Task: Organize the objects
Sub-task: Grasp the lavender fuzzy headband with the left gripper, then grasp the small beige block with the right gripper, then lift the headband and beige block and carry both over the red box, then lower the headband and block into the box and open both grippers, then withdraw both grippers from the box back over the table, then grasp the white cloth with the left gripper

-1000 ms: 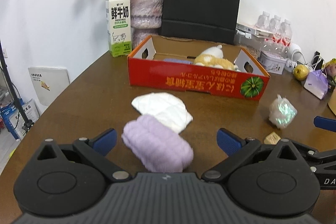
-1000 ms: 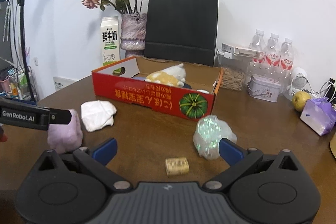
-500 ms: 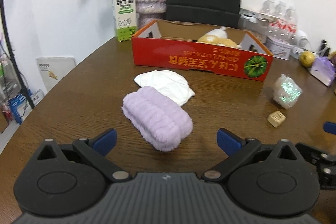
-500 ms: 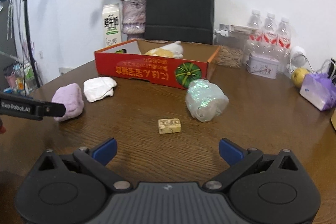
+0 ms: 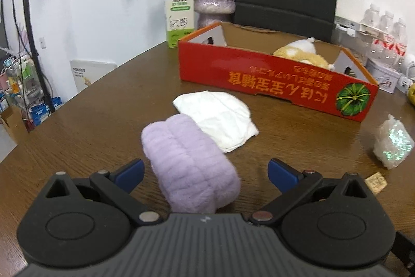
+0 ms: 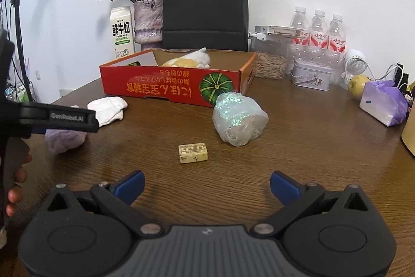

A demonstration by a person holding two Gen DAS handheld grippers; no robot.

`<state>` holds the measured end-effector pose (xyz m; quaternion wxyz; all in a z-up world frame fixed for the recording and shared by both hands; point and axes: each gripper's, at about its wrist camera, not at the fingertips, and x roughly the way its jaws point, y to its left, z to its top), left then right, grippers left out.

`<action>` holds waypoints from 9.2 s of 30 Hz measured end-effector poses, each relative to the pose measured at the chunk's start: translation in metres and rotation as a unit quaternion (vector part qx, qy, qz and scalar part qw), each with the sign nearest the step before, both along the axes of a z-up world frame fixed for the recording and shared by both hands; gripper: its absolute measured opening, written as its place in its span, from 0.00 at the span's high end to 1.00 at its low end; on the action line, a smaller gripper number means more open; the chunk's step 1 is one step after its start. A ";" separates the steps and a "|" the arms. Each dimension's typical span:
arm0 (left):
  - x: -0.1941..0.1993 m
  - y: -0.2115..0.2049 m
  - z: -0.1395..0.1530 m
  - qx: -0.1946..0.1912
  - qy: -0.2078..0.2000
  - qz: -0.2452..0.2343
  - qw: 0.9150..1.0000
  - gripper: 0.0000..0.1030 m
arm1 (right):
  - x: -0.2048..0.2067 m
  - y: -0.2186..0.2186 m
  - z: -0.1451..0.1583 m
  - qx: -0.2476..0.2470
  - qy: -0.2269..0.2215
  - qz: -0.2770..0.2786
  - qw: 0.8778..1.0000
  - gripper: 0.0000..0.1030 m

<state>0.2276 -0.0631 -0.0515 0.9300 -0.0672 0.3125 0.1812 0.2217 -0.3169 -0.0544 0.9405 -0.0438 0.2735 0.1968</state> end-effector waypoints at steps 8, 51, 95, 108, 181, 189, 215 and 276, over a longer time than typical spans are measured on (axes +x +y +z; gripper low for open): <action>-0.003 0.015 0.000 -0.020 0.001 -0.034 0.999 0.32 | 0.002 0.000 0.000 0.001 0.004 -0.003 1.000 0.00; -0.036 0.070 0.001 -0.056 -0.027 -0.191 0.980 0.54 | 0.053 0.046 -0.008 -0.025 0.031 -0.004 0.999 0.63; -0.047 0.049 0.062 -0.017 -0.119 -0.172 0.978 0.63 | -0.006 0.086 0.037 0.029 -0.054 0.045 0.997 0.71; 0.001 0.035 0.089 -0.011 -0.139 -0.175 0.975 0.63 | 0.035 0.092 0.075 0.051 -0.095 0.031 0.994 0.71; 0.229 0.059 0.069 0.041 -0.141 -0.142 0.979 0.00 | 0.258 0.105 0.050 0.043 -0.077 -0.053 0.995 0.06; 0.231 0.061 0.066 0.033 -0.134 -0.137 0.981 0.00 | 0.259 0.107 0.047 0.037 -0.069 -0.057 0.995 0.00; 0.188 0.061 0.071 0.035 -0.137 -0.136 0.981 0.00 | 0.230 0.112 0.054 0.004 -0.063 -0.053 0.997 0.00; 0.065 0.021 -0.004 0.019 0.001 -0.067 0.998 0.00 | 0.066 0.014 -0.006 -0.014 0.017 -0.052 0.998 0.00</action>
